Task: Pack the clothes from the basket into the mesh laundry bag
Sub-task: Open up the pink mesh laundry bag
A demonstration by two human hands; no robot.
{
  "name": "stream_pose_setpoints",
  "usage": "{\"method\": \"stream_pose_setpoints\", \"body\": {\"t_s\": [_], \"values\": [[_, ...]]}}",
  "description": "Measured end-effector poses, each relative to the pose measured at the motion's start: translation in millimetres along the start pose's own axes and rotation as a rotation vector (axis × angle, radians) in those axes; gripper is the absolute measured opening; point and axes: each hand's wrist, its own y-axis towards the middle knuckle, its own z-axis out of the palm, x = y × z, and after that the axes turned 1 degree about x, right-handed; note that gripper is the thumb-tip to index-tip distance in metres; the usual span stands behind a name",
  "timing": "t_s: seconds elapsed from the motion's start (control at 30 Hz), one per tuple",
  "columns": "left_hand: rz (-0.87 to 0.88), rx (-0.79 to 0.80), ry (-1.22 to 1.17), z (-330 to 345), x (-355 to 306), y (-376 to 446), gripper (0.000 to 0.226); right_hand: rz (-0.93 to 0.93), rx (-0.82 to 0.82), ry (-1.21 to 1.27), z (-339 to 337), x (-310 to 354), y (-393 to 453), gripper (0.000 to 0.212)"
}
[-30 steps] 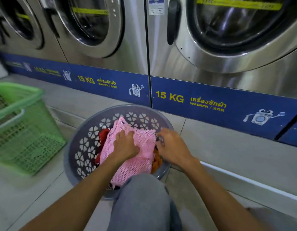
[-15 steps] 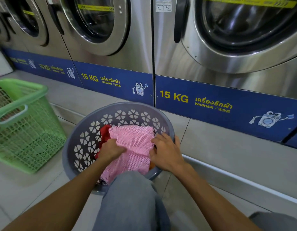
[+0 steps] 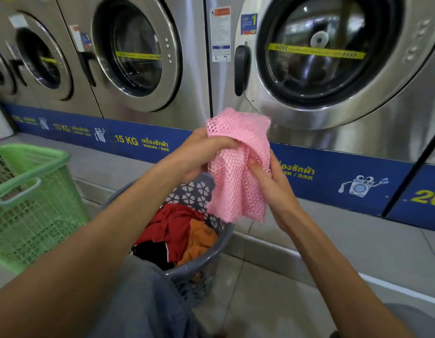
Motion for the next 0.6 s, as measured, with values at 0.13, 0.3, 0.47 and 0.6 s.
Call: {"method": "stream_pose_setpoints", "body": {"t_s": [0.13,0.3,0.47,0.6], "values": [[-0.055,0.096,0.261,24,-5,2,0.078,0.066,-0.146,-0.146,-47,20,-16,0.024],[-0.029,0.188,0.451,53,7,5,0.066,0.176,-0.223,-0.536,-100,16,-33,0.029],[-0.008,0.19,0.421,84,46,9,0.052,0.249,-0.149,-0.901,-145,15,-53,0.037],[-0.026,0.318,0.402,98,78,11,0.048,0.302,-0.032,-1.096,-164,-8,-67,0.03]]}}
